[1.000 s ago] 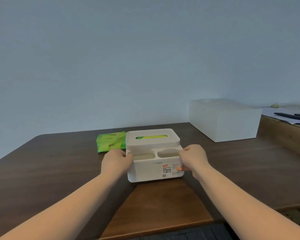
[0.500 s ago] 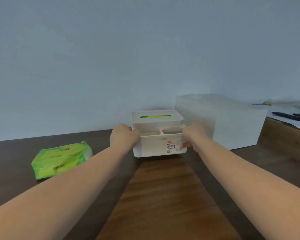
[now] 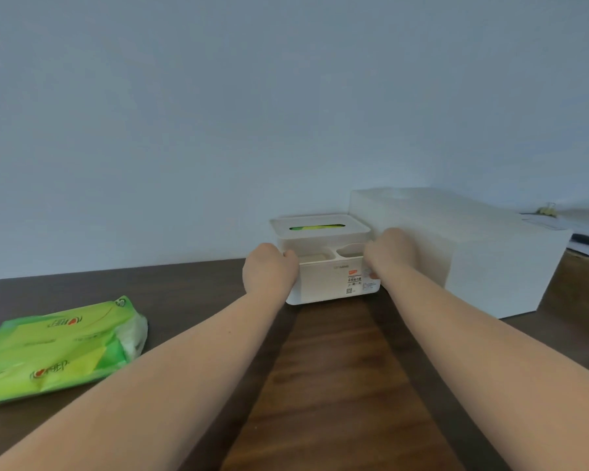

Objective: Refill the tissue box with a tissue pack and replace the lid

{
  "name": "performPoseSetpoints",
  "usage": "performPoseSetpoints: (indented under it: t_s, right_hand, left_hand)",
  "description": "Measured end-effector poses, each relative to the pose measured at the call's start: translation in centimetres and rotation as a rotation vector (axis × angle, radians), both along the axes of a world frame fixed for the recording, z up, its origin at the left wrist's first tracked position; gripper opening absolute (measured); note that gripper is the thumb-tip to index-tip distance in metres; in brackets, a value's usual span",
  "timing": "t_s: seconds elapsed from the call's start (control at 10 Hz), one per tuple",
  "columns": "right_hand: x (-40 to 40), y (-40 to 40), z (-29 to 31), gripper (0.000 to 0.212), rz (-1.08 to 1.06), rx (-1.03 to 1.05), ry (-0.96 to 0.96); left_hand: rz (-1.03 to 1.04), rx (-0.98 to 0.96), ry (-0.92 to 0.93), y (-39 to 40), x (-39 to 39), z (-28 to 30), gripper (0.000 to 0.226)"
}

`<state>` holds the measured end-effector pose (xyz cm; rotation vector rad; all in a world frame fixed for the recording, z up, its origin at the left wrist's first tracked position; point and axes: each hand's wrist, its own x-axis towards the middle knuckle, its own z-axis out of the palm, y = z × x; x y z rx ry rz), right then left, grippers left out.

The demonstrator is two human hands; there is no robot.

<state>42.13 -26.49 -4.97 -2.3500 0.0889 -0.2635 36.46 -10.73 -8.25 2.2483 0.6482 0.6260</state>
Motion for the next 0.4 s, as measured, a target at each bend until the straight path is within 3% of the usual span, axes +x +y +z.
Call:
performPoseSetpoints:
  t_s: [0.3, 0.4]
  right_hand:
    - [-1.6, -1.9, -0.8, 0.031, 0.026, -0.125, -0.009]
    - [-2.5, -3.6, -0.1, 0.026, 0.070, 0.047, -0.064]
  left_hand:
    - [-0.036, 0.021, -0.057, 0.2, -1.7, -1.2, 0.048]
    - [0.009, -0.005, -0.003, 0.3, -3.9, -2.2, 0.041]
